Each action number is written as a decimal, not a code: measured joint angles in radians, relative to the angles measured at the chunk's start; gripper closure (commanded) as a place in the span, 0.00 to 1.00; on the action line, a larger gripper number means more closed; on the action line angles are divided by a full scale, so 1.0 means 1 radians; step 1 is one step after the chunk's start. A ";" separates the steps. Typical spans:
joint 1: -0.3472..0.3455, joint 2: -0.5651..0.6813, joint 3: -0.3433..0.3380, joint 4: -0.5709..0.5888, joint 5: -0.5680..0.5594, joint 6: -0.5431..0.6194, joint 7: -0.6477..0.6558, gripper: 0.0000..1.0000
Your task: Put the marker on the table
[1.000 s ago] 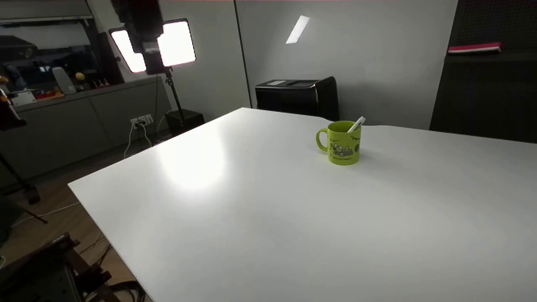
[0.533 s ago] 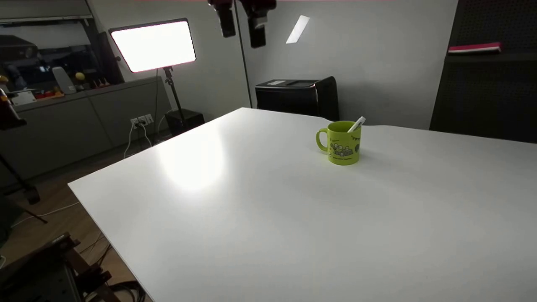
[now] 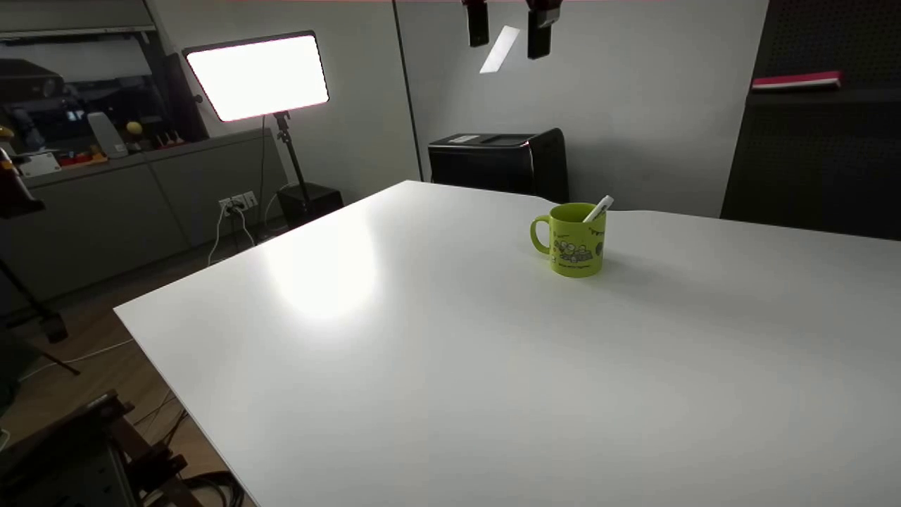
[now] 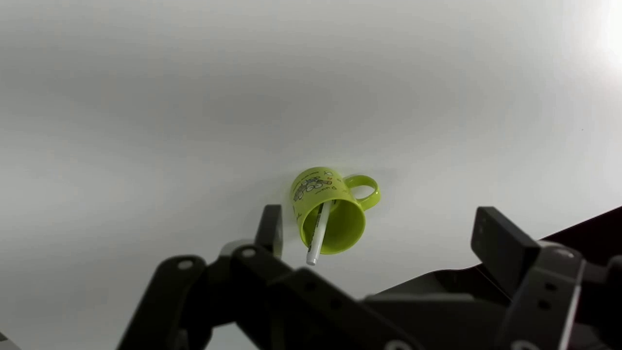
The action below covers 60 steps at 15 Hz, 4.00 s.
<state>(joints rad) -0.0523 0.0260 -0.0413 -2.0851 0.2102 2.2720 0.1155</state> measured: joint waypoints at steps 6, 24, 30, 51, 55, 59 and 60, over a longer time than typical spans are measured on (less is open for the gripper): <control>0.001 0.002 0.000 0.004 0.000 -0.005 0.000 0.00; -0.033 0.384 -0.038 0.284 0.002 0.109 0.032 0.00; -0.022 0.581 -0.036 0.547 -0.014 0.098 0.080 0.00; -0.013 0.879 -0.037 0.907 -0.039 -0.098 0.165 0.00; -0.015 0.879 -0.037 0.896 -0.038 -0.101 0.173 0.00; -0.015 0.879 -0.038 0.880 -0.038 -0.100 0.180 0.00; -0.015 0.879 -0.038 0.876 -0.037 -0.100 0.180 0.00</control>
<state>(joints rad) -0.0677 0.9048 -0.0789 -1.2093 0.1731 2.1718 0.2956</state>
